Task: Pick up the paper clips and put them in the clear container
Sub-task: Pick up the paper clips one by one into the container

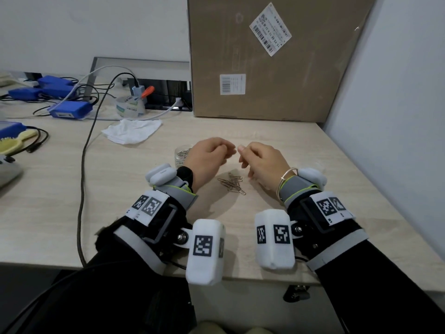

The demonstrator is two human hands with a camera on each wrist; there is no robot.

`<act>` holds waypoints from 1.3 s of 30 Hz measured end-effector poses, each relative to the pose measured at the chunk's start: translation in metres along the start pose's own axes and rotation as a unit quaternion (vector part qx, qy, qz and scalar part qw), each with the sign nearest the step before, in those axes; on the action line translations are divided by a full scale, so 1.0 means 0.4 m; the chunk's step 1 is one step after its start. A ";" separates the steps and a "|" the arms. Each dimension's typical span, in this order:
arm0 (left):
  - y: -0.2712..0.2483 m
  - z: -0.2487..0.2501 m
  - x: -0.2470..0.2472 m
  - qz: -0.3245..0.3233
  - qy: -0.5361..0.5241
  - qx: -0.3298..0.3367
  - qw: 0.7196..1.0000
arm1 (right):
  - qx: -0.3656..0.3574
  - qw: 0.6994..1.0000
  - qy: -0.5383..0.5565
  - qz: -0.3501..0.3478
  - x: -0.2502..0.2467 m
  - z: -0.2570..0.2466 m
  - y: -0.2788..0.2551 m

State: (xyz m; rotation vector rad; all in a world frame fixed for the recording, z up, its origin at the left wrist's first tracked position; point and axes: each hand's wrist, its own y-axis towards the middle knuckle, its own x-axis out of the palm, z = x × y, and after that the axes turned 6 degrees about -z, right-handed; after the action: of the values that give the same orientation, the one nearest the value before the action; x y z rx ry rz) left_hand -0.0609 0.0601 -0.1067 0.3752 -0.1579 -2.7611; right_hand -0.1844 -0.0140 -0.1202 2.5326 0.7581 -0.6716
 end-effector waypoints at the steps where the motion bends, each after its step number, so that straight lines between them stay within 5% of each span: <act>1: 0.002 -0.001 -0.009 0.035 0.011 0.030 0.999 | -0.007 0.999 -0.042 -0.016 -0.006 0.006 -0.001; 6: 0.005 -0.012 -0.059 0.176 0.163 0.066 0.968 | 0.014 0.963 -0.189 -0.190 -0.022 0.008 -0.018; 11: 0.008 -0.031 -0.068 0.168 0.325 -0.088 0.927 | -0.040 0.966 -0.177 -0.185 0.003 0.006 -0.012; 18: 0.010 -0.050 -0.072 0.111 0.309 -0.163 0.931 | -0.104 0.959 -0.200 -0.170 0.031 0.017 0.000; 31: 0.020 -0.061 -0.070 0.117 0.309 -0.158 0.930 | -0.071 0.922 -0.329 -0.192 0.059 -0.015 0.011; 39: 0.024 -0.060 -0.066 0.103 0.296 -0.135 0.940 | -0.069 0.926 -0.320 -0.189 0.057 -0.012 0.016</act>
State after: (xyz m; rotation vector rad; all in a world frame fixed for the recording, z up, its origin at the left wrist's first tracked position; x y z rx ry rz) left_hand -0.0273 0.0590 -0.1222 1.0197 0.3111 -2.3006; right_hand -0.1622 -0.0077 -0.1274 1.8588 0.9968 -1.4217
